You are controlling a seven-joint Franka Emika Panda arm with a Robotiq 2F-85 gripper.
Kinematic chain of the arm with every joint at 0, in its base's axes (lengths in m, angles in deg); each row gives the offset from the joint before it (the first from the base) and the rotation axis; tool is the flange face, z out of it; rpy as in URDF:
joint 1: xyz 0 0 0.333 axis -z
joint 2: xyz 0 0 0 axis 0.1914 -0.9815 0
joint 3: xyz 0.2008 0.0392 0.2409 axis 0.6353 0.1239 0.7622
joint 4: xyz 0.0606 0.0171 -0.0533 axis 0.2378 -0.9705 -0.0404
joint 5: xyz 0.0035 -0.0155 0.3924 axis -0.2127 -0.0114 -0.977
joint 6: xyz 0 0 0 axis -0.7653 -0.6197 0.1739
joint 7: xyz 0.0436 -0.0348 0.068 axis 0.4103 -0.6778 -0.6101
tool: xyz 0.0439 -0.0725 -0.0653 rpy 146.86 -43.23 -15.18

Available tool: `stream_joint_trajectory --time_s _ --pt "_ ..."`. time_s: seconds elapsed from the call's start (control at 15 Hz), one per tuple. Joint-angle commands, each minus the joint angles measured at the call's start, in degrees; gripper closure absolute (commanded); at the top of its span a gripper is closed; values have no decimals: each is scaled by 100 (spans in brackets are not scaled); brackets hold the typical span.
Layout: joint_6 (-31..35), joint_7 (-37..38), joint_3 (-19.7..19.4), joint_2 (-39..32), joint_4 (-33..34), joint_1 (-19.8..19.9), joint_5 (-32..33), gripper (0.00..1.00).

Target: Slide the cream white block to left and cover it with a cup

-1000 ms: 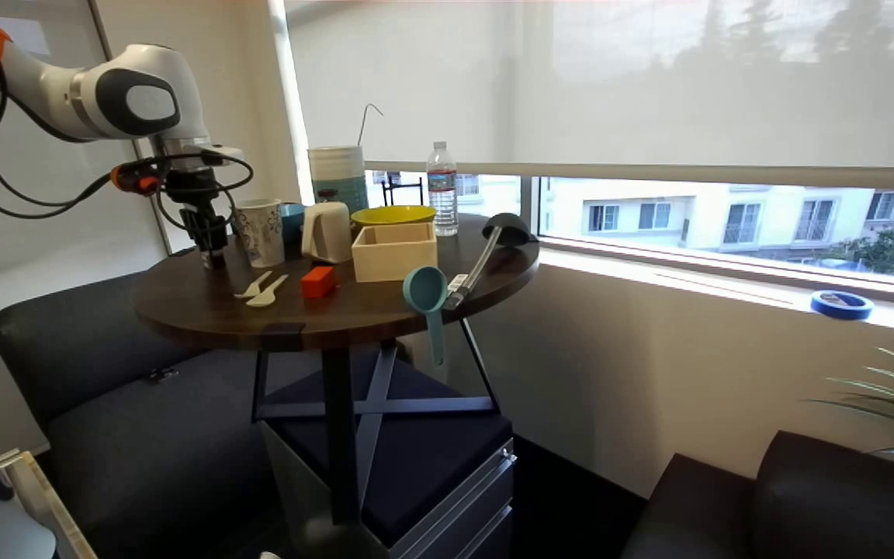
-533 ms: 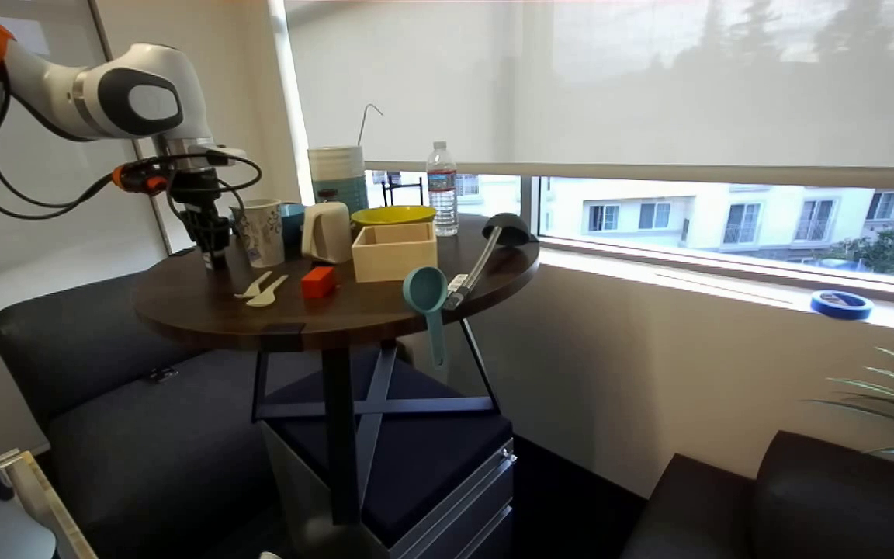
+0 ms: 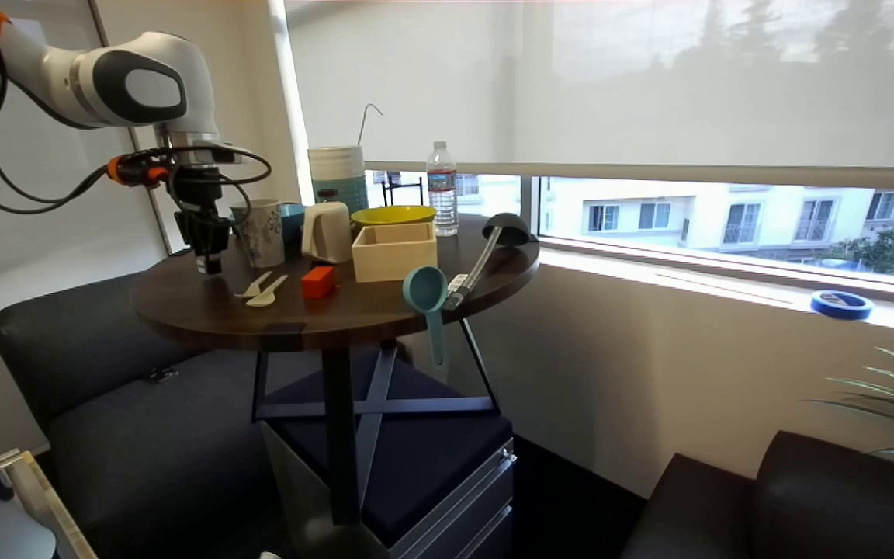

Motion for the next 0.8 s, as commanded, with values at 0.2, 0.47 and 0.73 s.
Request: stream_joint_trajectory --time_s 0.2,0.47,0.73 --pt "-225 -350 -111 540 -520 117 394 92" --pt "-135 -433 -174 678 -686 120 389 92" --pt "-179 -482 -246 876 -760 130 332 41"
